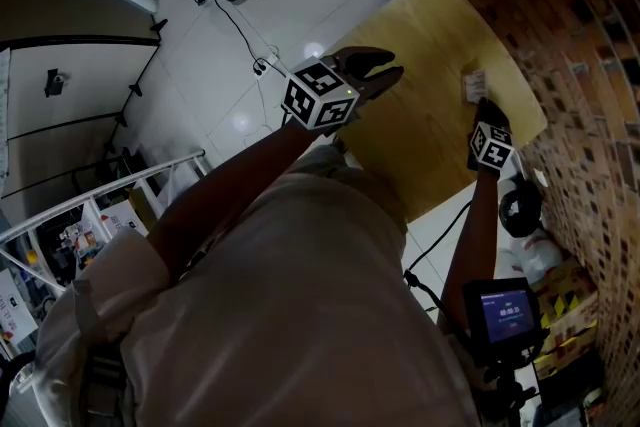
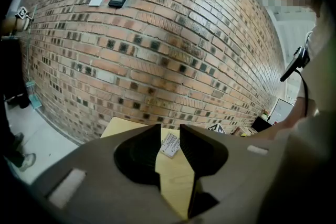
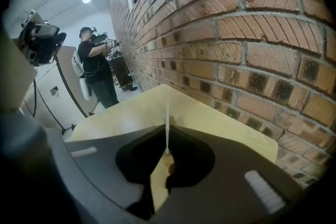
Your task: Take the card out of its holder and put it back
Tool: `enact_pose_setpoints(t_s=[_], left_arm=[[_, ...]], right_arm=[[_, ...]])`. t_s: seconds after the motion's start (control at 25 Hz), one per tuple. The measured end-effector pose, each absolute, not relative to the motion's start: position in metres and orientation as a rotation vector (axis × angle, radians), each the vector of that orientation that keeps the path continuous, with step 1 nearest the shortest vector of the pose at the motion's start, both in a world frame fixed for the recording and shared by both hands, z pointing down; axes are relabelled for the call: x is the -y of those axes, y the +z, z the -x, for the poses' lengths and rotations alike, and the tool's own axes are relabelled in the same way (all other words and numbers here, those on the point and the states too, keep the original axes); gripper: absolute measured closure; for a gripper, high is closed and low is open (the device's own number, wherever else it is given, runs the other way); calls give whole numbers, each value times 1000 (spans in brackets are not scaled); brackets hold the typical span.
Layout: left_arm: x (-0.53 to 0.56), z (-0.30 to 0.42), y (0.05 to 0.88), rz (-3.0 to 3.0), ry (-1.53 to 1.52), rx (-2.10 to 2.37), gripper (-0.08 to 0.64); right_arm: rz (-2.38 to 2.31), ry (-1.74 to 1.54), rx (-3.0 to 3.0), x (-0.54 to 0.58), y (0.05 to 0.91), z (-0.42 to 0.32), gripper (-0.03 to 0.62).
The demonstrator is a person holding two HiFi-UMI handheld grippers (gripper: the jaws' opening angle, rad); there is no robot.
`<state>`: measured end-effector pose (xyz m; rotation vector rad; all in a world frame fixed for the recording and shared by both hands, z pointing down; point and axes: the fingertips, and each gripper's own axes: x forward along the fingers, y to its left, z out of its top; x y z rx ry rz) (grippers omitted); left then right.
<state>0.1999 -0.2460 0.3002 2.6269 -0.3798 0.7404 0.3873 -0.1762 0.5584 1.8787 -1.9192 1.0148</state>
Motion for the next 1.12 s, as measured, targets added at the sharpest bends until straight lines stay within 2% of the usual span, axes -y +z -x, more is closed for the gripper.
enact_pose_setpoints(t_s=[0.32,0.4,0.56,1.12], left_arm=[[235,-215,300,-2633,734,336,428],[233,-218,299,-2640,730,322,428],[229,-224,295,-2652,724,306,428],[193,-246,308,-2657,721,204,426]], right_arm=[[-1783,1103,1809,167,581,-389,567],[-1782,1098,1792,164,582,-386,476],[-1915,1075,1797,157,559,-393,416],[-2129,988,1864,110,485,-425,428]])
